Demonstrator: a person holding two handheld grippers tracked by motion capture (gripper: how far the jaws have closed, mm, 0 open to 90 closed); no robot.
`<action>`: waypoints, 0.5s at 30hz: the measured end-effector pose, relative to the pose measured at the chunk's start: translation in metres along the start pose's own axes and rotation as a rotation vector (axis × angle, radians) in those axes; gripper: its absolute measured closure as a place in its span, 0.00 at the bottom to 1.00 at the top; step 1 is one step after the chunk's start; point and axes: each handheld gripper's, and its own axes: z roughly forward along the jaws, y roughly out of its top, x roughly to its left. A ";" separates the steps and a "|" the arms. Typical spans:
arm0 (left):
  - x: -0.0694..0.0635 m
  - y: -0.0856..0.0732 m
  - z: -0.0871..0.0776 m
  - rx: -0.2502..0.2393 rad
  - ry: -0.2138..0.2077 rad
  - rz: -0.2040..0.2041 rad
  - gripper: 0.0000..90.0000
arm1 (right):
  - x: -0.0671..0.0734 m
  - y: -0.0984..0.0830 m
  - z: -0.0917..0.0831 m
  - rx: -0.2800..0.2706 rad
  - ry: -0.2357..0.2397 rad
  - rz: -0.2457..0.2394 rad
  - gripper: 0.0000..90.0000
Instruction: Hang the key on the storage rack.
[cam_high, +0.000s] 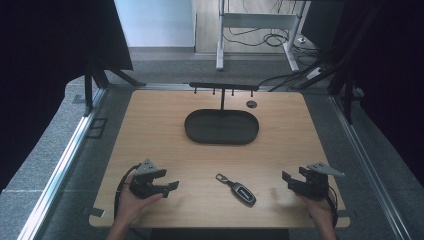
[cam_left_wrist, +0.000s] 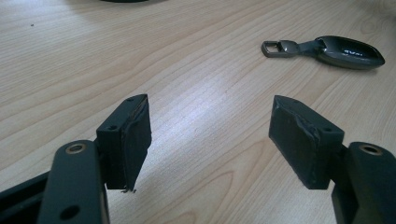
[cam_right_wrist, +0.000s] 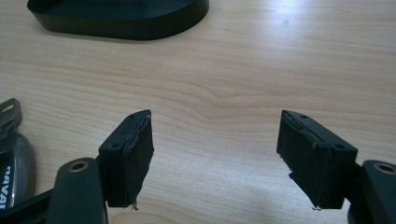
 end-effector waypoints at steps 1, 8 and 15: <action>0.000 0.000 0.000 0.000 0.002 -0.001 0.34 | 0.000 0.001 -0.001 -0.007 0.003 0.000 0.32; 0.001 0.000 -0.003 -0.008 -0.001 0.000 0.34 | -0.001 0.005 -0.012 -0.039 0.010 -0.012 0.33; 0.000 0.000 0.000 0.000 0.002 -0.001 0.34 | -0.006 0.005 -0.015 -0.044 0.035 -0.008 0.34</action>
